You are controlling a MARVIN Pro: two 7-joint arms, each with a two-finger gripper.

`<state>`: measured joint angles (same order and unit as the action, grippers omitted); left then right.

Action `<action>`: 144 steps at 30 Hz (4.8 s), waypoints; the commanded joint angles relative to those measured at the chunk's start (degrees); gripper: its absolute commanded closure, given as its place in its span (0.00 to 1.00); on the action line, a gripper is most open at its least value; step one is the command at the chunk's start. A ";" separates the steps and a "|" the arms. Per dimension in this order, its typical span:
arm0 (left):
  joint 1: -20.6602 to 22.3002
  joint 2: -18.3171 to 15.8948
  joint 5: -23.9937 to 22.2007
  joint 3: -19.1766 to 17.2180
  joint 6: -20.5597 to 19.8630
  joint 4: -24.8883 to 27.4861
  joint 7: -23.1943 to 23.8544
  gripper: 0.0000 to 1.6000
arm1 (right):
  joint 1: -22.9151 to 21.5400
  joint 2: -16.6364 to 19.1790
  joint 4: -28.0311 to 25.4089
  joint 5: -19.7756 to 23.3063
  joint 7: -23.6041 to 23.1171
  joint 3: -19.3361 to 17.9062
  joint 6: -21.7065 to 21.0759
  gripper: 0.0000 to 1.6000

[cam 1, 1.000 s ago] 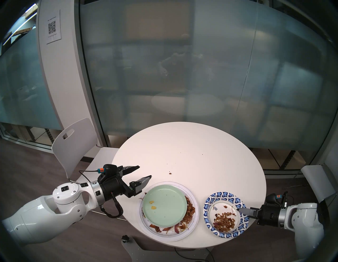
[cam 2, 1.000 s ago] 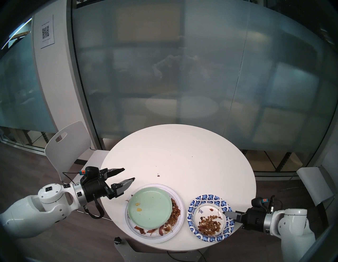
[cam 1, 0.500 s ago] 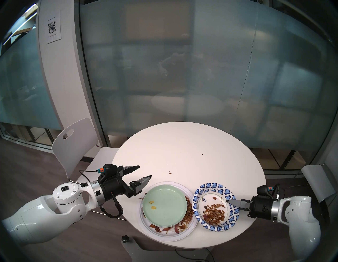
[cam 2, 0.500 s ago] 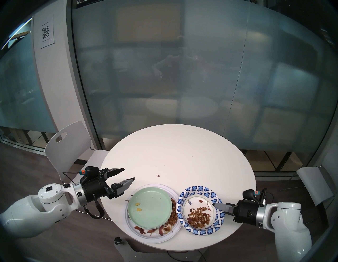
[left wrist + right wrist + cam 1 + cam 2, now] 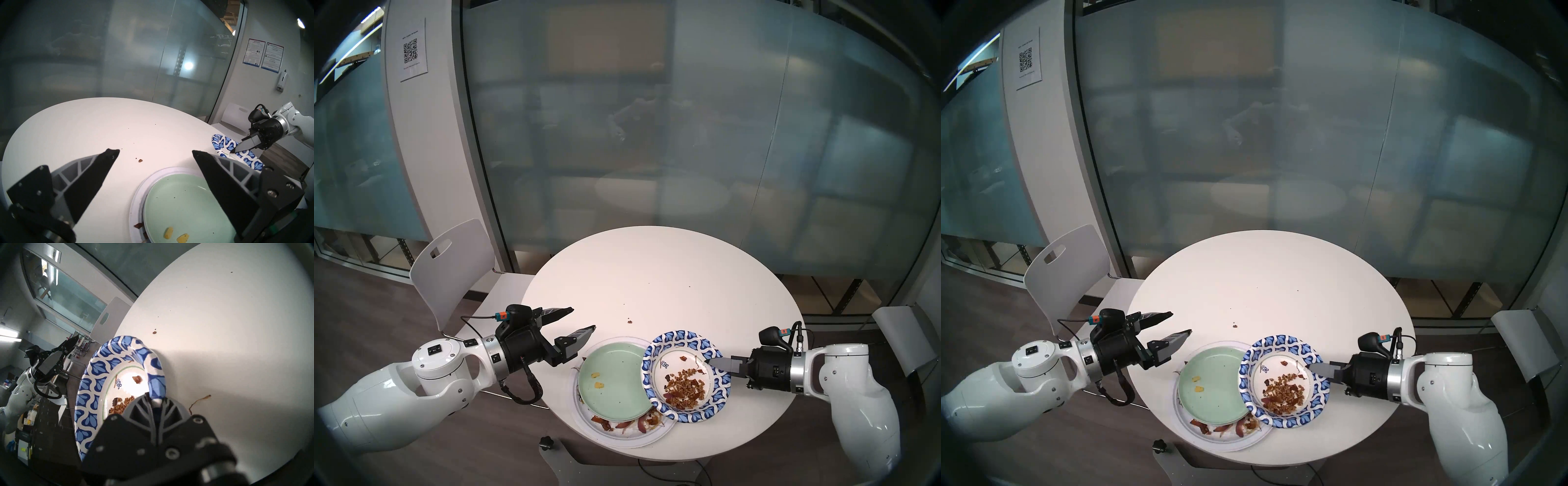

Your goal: Stack the plates into one stack

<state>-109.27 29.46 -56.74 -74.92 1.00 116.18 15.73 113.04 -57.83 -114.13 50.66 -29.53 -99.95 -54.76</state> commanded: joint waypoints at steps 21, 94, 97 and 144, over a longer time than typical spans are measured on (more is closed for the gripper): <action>0.42 -0.01 -0.05 -0.18 0.45 0.92 0.09 0.00 | -18.15 -7.24 7.24 -2.62 6.77 18.78 0.23 1.00; 0.49 -0.35 -0.24 0.07 0.78 0.98 -0.10 0.00 | -13.43 8.50 0.70 0.73 4.02 7.70 3.35 0.24; 0.54 -0.36 -0.25 0.11 0.77 0.96 -0.10 0.00 | -10.96 9.42 -0.69 1.89 5.32 4.45 4.97 0.22; 0.37 -0.67 -0.37 0.17 1.22 1.15 -0.37 0.00 | 4.93 -0.01 -8.82 2.74 4.48 -12.04 11.82 0.00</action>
<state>-108.91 28.76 -57.15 -74.33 1.61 116.18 15.35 118.41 -57.92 -121.84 53.52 -24.79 -111.77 -43.62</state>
